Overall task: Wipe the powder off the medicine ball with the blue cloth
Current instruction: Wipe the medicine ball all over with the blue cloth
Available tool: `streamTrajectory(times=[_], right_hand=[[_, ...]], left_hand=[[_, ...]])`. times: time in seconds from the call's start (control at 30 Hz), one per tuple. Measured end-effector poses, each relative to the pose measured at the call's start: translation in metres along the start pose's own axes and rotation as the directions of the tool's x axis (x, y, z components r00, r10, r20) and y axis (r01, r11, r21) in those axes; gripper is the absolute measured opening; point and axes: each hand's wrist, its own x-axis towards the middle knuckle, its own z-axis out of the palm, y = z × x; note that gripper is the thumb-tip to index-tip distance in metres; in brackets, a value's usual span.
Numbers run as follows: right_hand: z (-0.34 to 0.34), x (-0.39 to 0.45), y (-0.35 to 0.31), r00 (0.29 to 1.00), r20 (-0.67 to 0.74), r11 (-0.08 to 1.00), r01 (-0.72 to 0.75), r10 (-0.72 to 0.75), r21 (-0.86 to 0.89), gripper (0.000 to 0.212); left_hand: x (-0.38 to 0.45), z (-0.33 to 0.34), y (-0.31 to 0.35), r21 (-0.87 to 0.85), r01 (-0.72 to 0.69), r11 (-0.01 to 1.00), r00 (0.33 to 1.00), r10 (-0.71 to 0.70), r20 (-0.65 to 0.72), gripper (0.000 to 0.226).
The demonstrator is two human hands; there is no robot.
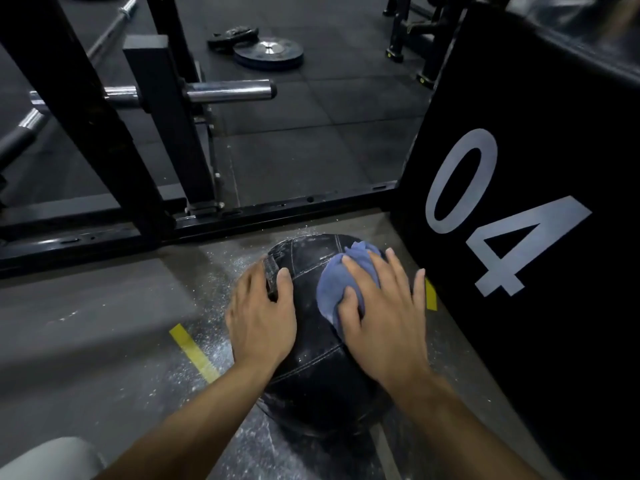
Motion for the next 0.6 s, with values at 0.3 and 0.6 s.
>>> streamTrajectory(times=[0.3, 0.6], right_hand=[[-0.016, 0.095, 0.053, 0.829, 0.37, 0.828, -0.516, 0.419, 0.22, 0.054], [-0.016, 0.013, 0.018, 0.996, 0.065, 0.983, 0.046, -0.059, 0.18, 0.053]], left_hand=[[-0.012, 0.006, 0.009, 0.032, -0.036, 0.999, 0.999, 0.036, 0.0, 0.069], [-0.021, 0.018, 0.017, 0.037, -0.071, 0.997, 0.997, 0.073, -0.041, 0.074]])
